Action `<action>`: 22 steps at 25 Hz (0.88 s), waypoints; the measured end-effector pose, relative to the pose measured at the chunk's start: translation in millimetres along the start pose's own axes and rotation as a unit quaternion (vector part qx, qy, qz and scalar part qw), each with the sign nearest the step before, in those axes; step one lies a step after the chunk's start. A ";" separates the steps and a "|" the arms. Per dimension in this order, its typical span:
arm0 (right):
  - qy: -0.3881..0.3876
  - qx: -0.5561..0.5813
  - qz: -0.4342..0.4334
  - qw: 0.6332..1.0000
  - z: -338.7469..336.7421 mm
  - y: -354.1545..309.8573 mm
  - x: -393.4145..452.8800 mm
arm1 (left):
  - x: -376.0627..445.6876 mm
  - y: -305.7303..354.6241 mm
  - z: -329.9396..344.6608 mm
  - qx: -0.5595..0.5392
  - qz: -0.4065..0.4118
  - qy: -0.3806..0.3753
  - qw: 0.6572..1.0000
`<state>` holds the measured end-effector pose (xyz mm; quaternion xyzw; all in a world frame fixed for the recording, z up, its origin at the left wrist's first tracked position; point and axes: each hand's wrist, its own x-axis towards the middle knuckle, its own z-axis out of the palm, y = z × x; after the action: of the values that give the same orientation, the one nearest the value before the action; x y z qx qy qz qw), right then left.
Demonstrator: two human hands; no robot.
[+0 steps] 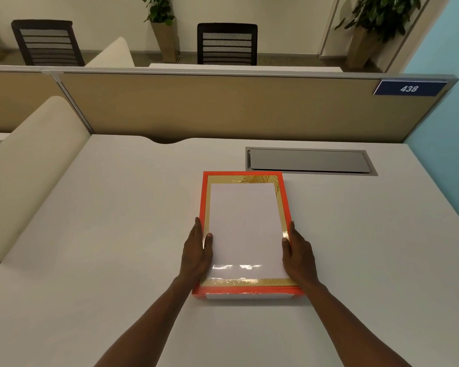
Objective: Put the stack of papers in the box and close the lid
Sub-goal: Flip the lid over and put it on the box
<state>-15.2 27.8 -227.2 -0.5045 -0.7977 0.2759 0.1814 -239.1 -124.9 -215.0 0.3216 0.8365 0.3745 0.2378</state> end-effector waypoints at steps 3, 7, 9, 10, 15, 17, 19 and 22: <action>-0.003 -0.014 -0.003 1.000 -2.7 -3.5 -0.3 | -1.1 0.4 -0.5 0.018 0.006 0.019 1.000; -0.001 -0.047 -0.003 0.999 -2.5 -6.8 -3.6 | -5.0 2.4 1.1 0.073 0.035 0.037 0.996; -0.004 -0.074 0.000 0.997 -3.7 -11.4 -4.7 | -5.6 3.9 -1.0 0.090 0.041 0.025 0.995; -0.005 -0.092 -0.002 0.996 -4.2 -11.5 -4.1 | -5.5 3.6 -2.4 0.106 0.047 0.021 0.993; -0.020 -0.179 -0.027 0.983 -35.9 -30.8 -0.8 | -9.8 25.9 -17.6 0.197 0.111 0.001 0.974; -0.009 -0.211 -0.083 0.974 -56.3 -43.0 5.9 | -11.8 49.3 -29.6 0.194 0.139 -0.001 0.971; -0.001 -0.238 -0.127 0.963 -82.3 -56.9 17.3 | -13.0 77.2 -45.8 0.178 0.163 0.015 0.970; 0.033 -0.250 -0.171 0.953 -133.7 -83.7 33.5 | -16.5 128.1 -76.4 0.161 0.194 0.076 0.965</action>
<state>-12.5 64.2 -70.1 -0.3990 -0.9088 0.0161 0.1206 -230.6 -107.2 -66.2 0.4824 0.8229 0.2973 0.0418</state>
